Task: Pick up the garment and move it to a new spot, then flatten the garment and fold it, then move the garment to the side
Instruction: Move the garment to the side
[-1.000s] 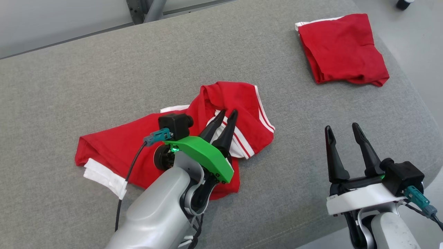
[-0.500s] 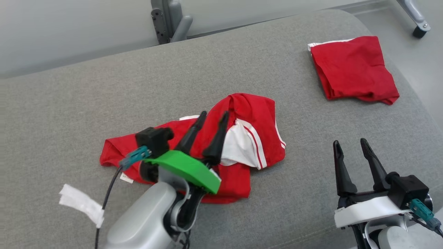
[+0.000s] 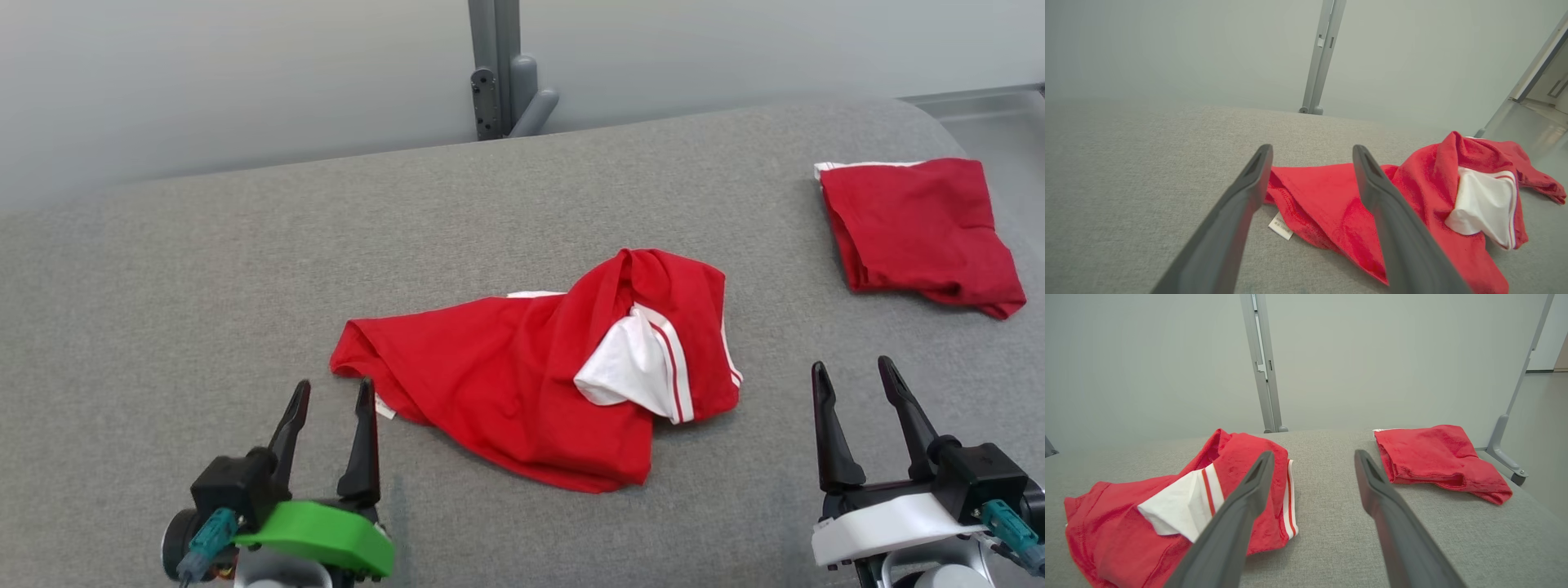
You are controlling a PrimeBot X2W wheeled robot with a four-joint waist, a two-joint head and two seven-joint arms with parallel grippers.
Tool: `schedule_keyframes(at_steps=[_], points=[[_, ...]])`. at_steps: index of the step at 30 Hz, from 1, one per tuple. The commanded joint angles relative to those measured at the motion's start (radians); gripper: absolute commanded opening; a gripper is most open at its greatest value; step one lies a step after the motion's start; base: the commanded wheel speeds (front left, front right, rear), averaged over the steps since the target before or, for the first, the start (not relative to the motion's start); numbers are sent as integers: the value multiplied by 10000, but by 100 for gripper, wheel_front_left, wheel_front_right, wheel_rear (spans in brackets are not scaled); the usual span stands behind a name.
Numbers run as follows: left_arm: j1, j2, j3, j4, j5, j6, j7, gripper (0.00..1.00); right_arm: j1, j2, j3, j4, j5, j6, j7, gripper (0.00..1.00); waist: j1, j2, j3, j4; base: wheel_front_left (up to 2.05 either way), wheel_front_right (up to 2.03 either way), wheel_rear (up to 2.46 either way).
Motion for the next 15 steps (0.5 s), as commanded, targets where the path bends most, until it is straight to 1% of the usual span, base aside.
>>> schedule_keyframes(at_steps=[1, 3, 6, 8, 10, 12, 15], points=[[293, 46, 108, -16, 114, -16, -24, 100, 97, -7, -8, -26, -17, -1, -28, 100, 0, 36, -296, 415, 0, 0, 0], [762, 199, 488, -29, 586, -114, -24, 100, 142, -5, 56, -28, -72, -1, -28, 100, 0, 36, -347, 542, 0, 0, 0], [1573, 22, 1152, -79, 724, -448, -23, 100, 250, -10, 49, 23, -158, -1, -28, 100, 0, 36, -413, 756, 0, 0, 0], [2022, -86, 1553, -183, 917, -747, -25, 100, 287, -7, 60, 73, -235, -1, -28, 100, 0, 36, -460, 876, 0, 0, 0], [2492, -139, 1947, -197, 1198, -1008, -25, 100, 342, -7, 113, 144, -300, -1, -28, 100, 0, 36, -492, 975, 0, 0, 0], [2846, -200, 2268, -232, 1546, -1360, -25, 100, 403, -4, 234, 236, -350, -1, -28, 100, 0, 36, -534, 1038, 0, 0, 0], [3307, -408, 2882, -279, 2020, -1683, -25, 100, 491, -15, 282, 360, -364, -2, -28, 100, 0, 36, -604, 1148, 0, 0, 0]])
